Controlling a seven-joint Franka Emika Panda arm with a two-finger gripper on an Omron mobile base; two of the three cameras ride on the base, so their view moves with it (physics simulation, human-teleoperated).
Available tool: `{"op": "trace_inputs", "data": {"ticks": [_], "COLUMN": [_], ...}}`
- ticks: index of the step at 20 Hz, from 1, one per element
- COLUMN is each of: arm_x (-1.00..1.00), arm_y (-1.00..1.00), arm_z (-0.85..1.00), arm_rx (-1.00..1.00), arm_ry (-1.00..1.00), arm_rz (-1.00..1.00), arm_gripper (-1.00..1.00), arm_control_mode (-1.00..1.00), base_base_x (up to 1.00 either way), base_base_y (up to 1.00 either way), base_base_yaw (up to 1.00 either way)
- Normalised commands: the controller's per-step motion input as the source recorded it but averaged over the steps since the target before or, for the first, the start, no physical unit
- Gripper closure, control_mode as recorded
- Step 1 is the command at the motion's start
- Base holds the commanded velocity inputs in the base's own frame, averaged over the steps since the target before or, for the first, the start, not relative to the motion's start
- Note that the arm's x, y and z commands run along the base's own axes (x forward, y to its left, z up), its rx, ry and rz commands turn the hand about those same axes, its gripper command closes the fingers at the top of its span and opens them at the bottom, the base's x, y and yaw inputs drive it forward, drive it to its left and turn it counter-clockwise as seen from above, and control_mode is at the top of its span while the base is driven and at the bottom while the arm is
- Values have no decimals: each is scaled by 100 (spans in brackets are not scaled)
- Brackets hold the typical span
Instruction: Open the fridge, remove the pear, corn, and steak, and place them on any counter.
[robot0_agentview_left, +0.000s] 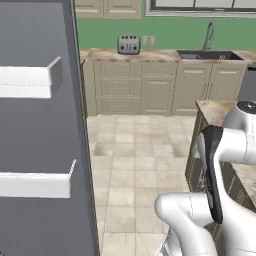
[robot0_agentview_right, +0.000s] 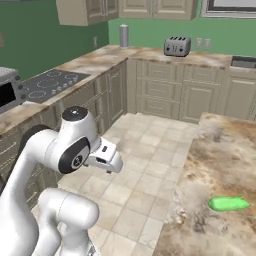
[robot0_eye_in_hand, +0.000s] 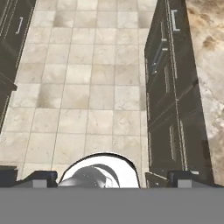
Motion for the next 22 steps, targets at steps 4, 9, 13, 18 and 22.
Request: {"op": "trace_inputs", "data": {"ticks": [4,9,13,18,22], "arm_x": [0,0,0,0,0], "arm_y": [0,0,0,0,0], "arm_z": [0,0,0,0,0], "arm_rx": [0,0,0,0,0], "arm_ry": [0,0,0,0,0], "arm_rz": [0,0,0,0,0], "arm_gripper": [-100,-100,-100,-100,-100], "arm_control_mode": [100,100,100,100,100], "base_base_x": [-25,0,0,-8,-9], "base_base_y": [58,43,40,61,69], "base_base_yaw": [72,83,81,75,70]}}
